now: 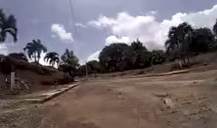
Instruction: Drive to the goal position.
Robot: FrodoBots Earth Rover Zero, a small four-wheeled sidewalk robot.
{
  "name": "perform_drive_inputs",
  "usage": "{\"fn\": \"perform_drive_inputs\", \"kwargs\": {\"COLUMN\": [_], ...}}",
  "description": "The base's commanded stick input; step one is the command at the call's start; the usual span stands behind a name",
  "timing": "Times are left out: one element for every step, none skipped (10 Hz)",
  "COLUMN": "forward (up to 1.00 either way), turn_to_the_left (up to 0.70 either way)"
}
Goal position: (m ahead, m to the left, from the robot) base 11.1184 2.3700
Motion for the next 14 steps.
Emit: {"fn": "perform_drive_inputs", "kwargs": {"forward": [0.70,0.70,0.70,0.70,0.70,0.70,0.70,0.70,0.70,0.70,0.70,0.70,0.70,0.70], "turn_to_the_left": [0.00,0.00,0.00,0.00,0.00,0.00,0.00,0.00,0.22,0.27,0.05,0.00,0.00,0.00]}}
